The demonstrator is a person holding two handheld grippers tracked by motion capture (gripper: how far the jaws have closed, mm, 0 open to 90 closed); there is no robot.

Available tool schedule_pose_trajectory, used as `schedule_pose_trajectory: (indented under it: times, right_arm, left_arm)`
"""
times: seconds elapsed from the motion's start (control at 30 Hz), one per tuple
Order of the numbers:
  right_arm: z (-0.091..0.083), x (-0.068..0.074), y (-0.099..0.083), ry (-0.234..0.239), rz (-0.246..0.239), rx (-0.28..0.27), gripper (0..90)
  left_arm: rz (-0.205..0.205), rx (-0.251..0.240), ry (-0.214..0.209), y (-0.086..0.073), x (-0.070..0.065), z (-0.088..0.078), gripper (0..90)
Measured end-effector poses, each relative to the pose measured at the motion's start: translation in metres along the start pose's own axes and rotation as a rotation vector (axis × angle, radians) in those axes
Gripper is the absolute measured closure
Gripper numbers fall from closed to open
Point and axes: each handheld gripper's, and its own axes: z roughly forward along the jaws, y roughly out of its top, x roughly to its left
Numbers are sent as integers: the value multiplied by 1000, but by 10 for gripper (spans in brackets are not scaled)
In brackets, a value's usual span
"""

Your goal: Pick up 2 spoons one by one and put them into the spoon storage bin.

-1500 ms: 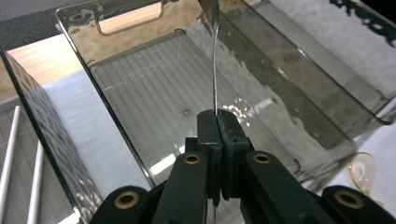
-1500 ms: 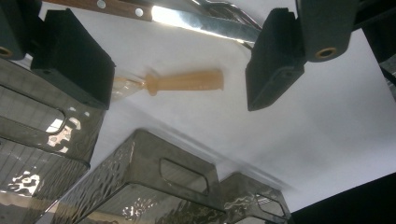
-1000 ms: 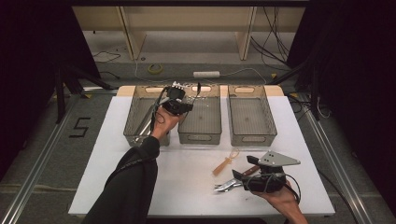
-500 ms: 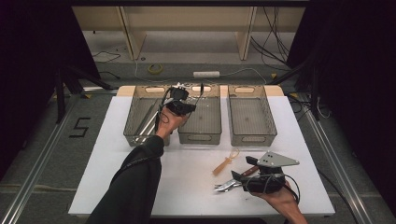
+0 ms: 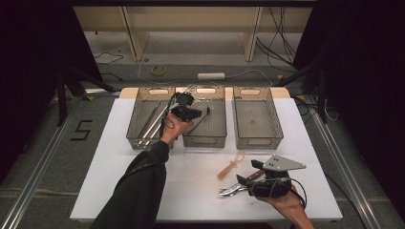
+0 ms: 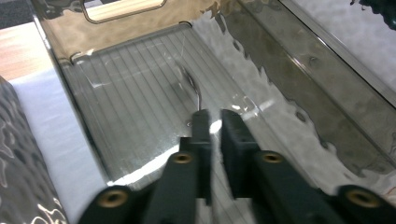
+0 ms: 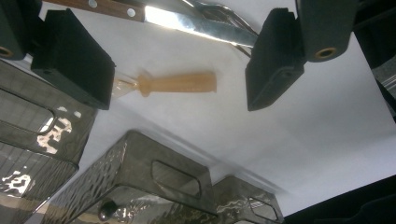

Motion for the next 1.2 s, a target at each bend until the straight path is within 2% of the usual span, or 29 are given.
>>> schedule_pose_trajectory:
  times: [0.13, 0.3, 0.47, 0.53, 0.83, 0.93, 1.03, 1.2]
  right_arm:
    - [-1, -1, 0, -2, 6, -1, 249]
    - [-1, -1, 0, -6, 7, -3, 249]
    - [-2, -2, 0, -12, 12, -7, 249]
    - [-2, -2, 0, -14, 14, -4, 249]
    - [-1, -3, 0, -22, 19, -10, 247]
    - [-2, -2, 0, -26, 17, -13, 247]
    - [-3, -2, 0, -27, 17, -17, 246]
    - [-5, -2, 0, -31, 16, -19, 245]
  left_arm:
    - [2, 5, -9, 1, -5, -7, 538]
    - [11, 5, -39, -3, -12, -20, 420]
    - [35, -1, -70, -14, -21, -36, 357]
    - [27, -9, -83, -19, -24, -42, 337]
    - [67, -42, -97, -40, -39, -63, 270]
    - [93, -34, -82, -44, -44, -68, 252]
    - [101, -25, -86, -51, -51, -72, 245]
    - [144, 4, -83, -60, -65, -72, 228]
